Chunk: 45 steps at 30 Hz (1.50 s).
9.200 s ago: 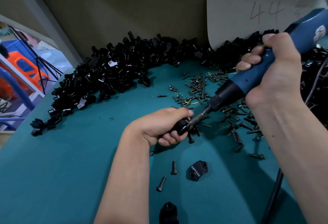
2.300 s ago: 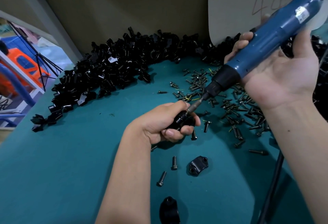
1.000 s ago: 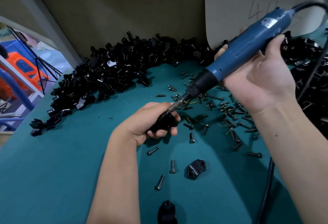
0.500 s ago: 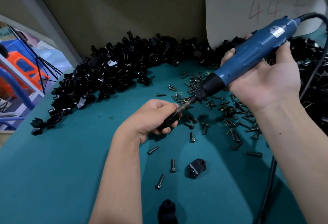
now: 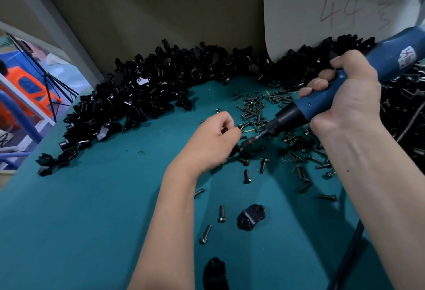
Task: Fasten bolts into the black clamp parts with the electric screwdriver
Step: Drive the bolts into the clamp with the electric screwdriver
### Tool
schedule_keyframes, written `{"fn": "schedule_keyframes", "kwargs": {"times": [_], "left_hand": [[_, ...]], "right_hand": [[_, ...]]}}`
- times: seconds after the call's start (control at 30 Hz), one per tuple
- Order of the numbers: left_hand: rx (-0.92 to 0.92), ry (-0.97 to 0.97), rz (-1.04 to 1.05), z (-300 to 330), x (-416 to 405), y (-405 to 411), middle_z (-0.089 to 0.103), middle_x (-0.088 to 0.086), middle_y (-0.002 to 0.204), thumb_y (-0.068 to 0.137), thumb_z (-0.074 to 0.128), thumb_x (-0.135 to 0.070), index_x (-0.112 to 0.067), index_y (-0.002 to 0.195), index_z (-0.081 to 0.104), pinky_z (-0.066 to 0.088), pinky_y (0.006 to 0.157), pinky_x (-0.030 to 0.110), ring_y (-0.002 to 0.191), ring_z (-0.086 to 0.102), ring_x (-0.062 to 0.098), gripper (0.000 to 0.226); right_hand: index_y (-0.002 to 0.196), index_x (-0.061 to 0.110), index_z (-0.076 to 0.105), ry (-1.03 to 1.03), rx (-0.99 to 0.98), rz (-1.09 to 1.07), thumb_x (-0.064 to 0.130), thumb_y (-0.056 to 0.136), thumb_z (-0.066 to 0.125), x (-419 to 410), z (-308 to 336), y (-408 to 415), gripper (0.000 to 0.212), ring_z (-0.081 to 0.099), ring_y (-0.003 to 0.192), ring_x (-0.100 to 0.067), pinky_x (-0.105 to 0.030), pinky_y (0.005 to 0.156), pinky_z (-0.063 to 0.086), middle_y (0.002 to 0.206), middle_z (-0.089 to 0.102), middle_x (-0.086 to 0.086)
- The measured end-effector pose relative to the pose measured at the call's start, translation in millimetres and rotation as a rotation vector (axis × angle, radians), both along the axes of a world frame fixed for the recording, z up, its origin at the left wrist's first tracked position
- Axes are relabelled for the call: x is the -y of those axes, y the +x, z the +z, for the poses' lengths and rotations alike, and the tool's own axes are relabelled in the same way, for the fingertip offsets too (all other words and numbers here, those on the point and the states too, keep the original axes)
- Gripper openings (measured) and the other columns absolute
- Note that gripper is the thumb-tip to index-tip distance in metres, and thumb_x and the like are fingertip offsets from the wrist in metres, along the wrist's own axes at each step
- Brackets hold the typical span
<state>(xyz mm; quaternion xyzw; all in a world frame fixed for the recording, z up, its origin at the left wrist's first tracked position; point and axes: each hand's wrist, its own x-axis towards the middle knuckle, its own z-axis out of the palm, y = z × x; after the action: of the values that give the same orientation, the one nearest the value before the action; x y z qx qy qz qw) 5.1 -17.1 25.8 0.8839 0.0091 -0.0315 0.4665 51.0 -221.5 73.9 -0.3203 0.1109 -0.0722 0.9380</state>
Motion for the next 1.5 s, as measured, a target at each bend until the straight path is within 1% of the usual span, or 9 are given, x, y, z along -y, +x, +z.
{"fn": "schedule_keyframes", "kwargs": {"times": [0.33, 0.5, 0.67, 0.83, 0.9, 1.0, 1.13, 1.3, 1.5], "left_hand": [[-0.024, -0.126, -0.029, -1.0, 0.5, -2.4, 0.041, -0.010, 0.057, 0.095, 0.047, -0.028, -0.022, 0.080, 0.051, 0.030, 0.043, 0.022, 0.046, 0.033, 0.011, 0.017], [-0.094, -0.288, -0.075, 7.9, 0.1, -9.8, 0.077, 0.003, 0.081, 0.103, 0.048, -0.015, -0.019, 0.081, 0.068, 0.025, 0.036, 0.016, 0.036, 0.034, 0.008, 0.030], [-0.013, -0.338, 0.044, 5.8, -8.6, -11.6, 0.076, 0.008, 0.073, 0.102, 0.050, -0.010, -0.016, 0.080, 0.071, 0.029, 0.036, 0.015, 0.038, 0.040, 0.008, 0.031], [0.230, 0.124, 0.170, -1.6, -24.3, -5.4, 0.073, -0.016, 0.077, 0.092, 0.069, -0.023, -0.032, 0.075, 0.073, 0.050, 0.063, 0.028, 0.069, 0.066, 0.010, 0.020], [0.185, 0.054, 0.120, 0.0, -24.8, -7.5, 0.072, -0.017, 0.087, 0.085, 0.081, -0.025, -0.037, 0.083, 0.073, 0.052, 0.075, 0.027, 0.082, 0.065, 0.005, 0.015], [0.044, -0.047, 0.079, 0.4, -23.0, -8.9, 0.072, -0.007, 0.108, 0.077, 0.089, -0.015, -0.043, 0.106, 0.067, 0.056, 0.094, 0.036, 0.101, 0.071, 0.014, 0.046], [-0.009, -0.241, 0.128, 0.8, -20.4, -7.2, 0.079, 0.002, 0.098, 0.076, 0.092, -0.012, -0.024, 0.107, 0.062, 0.059, 0.068, 0.030, 0.085, 0.076, 0.020, 0.045], [0.068, -0.262, 0.134, -1.9, -23.4, -3.6, 0.080, 0.001, 0.092, 0.076, 0.092, -0.021, -0.025, 0.094, 0.079, 0.056, 0.067, 0.020, 0.083, 0.073, 0.012, 0.022], [0.012, -0.509, 0.280, -11.4, -24.8, -1.4, 0.080, 0.008, 0.096, 0.095, 0.075, -0.030, -0.012, 0.101, 0.073, 0.034, 0.040, 0.016, 0.053, 0.050, 0.012, 0.019]], "right_hand": [[0.072, 0.019, 0.038, 0.073, 0.048, 0.039, 0.011, 0.092, 0.051, 5.6, -0.9, -1.6, 0.025, 0.036, 0.048, -0.010, -0.025, 0.051, 0.036, 0.061, 0.040, 0.006], [0.072, 0.019, 0.039, 0.077, 0.066, 0.013, 0.011, 0.092, 0.051, 5.5, 1.7, -1.4, 0.025, 0.036, 0.049, -0.010, -0.025, 0.053, 0.036, 0.061, 0.040, 0.006], [0.085, 0.017, 0.046, 0.069, 0.020, -0.079, 0.021, 0.093, 0.070, 9.9, 2.7, -0.3, 0.025, 0.043, 0.049, -0.010, -0.025, 0.055, 0.041, 0.062, 0.048, 0.006], [0.094, 0.015, 0.053, -0.073, -0.071, -0.049, 0.038, 0.085, 0.085, 11.9, 1.2, -1.2, 0.041, 0.052, 0.053, -0.010, -0.028, 0.062, 0.052, 0.066, 0.055, 0.004], [0.099, 0.014, 0.055, -0.120, -0.104, 0.026, 0.034, 0.084, 0.086, 10.9, -1.9, -0.6, 0.040, 0.055, 0.053, -0.011, -0.029, 0.066, 0.054, 0.068, 0.057, 0.003], [0.109, 0.012, 0.056, -0.242, -0.124, 0.134, 0.016, 0.087, 0.080, 7.6, -7.0, 4.6, 0.033, 0.059, 0.057, -0.014, -0.033, 0.068, 0.058, 0.075, 0.058, -0.001], [0.101, 0.011, 0.045, -0.495, -0.155, 0.197, -0.010, 0.090, 0.061, 2.7, -13.5, 10.2, 0.029, 0.066, 0.076, -0.024, -0.049, 0.082, 0.063, 0.098, 0.056, -0.013], [0.105, 0.012, 0.049, -0.814, -0.156, 0.257, 0.007, 0.093, 0.075, -3.6, -24.7, 5.1, 0.029, 0.074, 0.093, -0.036, -0.058, 0.086, 0.062, 0.107, 0.060, -0.013], [0.113, -0.001, 0.053, -1.099, -0.184, 0.243, 0.024, 0.092, 0.079, -6.2, -34.8, 3.2, 0.041, 0.073, 0.093, -0.045, -0.060, 0.079, 0.063, 0.113, 0.064, -0.027]]}}
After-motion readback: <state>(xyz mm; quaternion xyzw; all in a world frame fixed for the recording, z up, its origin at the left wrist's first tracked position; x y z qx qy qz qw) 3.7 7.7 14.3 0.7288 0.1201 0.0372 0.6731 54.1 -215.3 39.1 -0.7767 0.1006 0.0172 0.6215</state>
